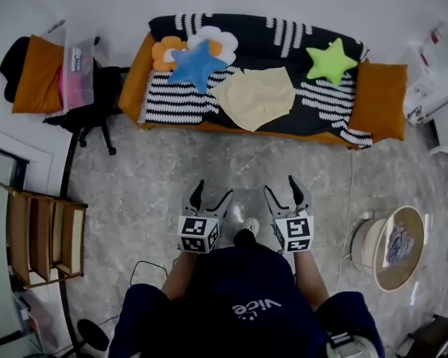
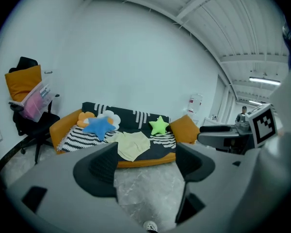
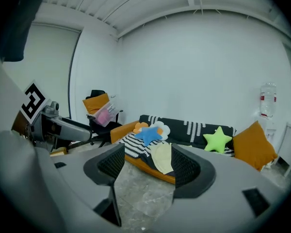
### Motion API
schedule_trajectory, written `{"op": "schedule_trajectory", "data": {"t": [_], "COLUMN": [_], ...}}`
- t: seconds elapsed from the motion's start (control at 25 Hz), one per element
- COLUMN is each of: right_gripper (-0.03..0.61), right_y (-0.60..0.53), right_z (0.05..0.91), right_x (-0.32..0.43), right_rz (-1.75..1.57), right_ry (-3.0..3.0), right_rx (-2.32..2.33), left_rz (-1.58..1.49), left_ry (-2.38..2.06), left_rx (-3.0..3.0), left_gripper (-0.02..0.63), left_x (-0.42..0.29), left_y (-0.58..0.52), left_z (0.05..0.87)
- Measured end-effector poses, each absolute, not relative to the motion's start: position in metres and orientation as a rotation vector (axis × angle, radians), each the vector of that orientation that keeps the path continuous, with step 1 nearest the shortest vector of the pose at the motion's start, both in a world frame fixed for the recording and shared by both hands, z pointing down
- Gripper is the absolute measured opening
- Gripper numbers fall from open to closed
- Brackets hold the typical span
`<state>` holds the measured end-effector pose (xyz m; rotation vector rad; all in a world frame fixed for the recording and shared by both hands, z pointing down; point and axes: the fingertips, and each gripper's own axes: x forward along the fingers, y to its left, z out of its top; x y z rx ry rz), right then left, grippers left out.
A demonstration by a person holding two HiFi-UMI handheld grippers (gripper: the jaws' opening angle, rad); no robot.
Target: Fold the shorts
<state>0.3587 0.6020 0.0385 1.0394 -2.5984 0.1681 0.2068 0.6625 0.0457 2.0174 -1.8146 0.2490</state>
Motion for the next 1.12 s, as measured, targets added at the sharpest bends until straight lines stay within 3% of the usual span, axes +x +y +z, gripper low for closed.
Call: {"op": "schedule_trajectory", "data": {"t": [0.48,1.12], "right_gripper": [0.290,0.279], "right_y": [0.539,0.464], "right_z": [0.064,0.086], "right_x": [0.390,0.361], "right_rz": [0.258,0.306], "right_ry": [-2.603,-2.523], "right_rx": [0.907,0.925], "left_rz": [0.272,0.273], "left_ry": [-1.860,-1.769], "left_rx": [1.918,1.900], "left_gripper": [0.368,0.364], "left_x": [0.245,0.205], "left_y": [0.600,0.514], "left_z": [0.059,0.091]}}
